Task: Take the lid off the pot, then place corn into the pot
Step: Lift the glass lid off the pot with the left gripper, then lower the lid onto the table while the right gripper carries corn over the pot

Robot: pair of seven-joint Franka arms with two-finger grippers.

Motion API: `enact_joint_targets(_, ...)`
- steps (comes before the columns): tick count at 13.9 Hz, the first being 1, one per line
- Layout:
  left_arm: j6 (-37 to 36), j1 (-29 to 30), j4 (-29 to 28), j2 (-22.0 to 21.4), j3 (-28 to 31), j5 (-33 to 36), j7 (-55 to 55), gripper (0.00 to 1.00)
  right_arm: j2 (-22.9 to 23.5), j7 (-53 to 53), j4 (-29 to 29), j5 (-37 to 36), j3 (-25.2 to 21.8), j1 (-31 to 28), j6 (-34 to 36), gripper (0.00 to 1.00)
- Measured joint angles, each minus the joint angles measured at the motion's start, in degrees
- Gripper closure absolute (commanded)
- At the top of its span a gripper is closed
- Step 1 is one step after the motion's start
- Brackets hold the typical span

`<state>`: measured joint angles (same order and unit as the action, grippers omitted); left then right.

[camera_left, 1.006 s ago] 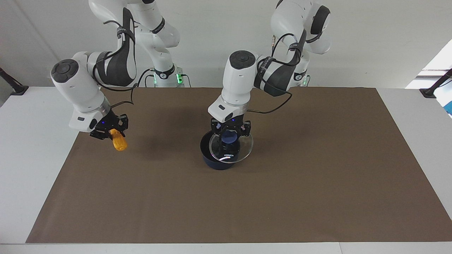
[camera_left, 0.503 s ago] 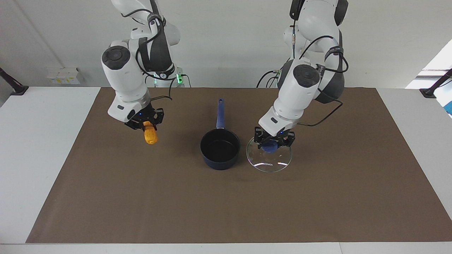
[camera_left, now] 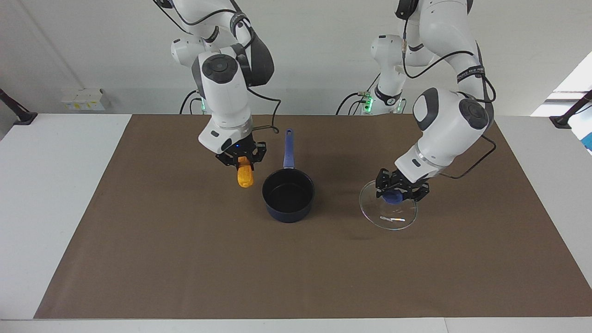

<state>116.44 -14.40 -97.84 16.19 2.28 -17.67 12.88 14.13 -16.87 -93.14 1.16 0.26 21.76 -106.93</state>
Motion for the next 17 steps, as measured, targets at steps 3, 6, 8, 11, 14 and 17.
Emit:
enact_joint_targets(3, 3.0, 2.7, -8.6, -4.5, 0.0, -0.3, 8.1, 1.00, 5.7, -5.0, 4.7, 0.8, 0.4, 3.8, -0.2, 1.00)
enact_joint_targets(6, 5.8, 4.8, -17.3, -9.2, 0.1, -0.4, 13.6, 1.00, 9.5, -5.3, 6.2, 1.1, 1.1, 4.3, -4.2, 1.00)
enact_joint_targets(8, 6.5, 7.2, -22.2, -12.1, 0.1, -0.4, 16.4, 1.00, 11.7, -5.3, 5.9, 1.1, 1.2, 5.3, -7.8, 1.00)
enact_joint_targets(11, 6.6, 11.6, -27.1, -15.2, 0.2, -0.4, 21.1, 1.00, 13.1, -5.3, 3.7, 1.1, 1.2, 5.8, -10.6, 1.00)
enact_joint_targets(14, 6.8, 15.5, -29.6, -15.7, 0.3, -0.4, 24.7, 1.00, 12.8, -5.3, 2.0, 1.1, 1.2, 5.7, -10.6, 1.00)
enact_joint_targets(17, 8.8, 17.1, -31.7, -15.7, 0.3, -0.4, 26.6, 1.00, 12.5, -5.3, 1.2, 1.1, 1.2, 5.7, -10.7, 1.00)
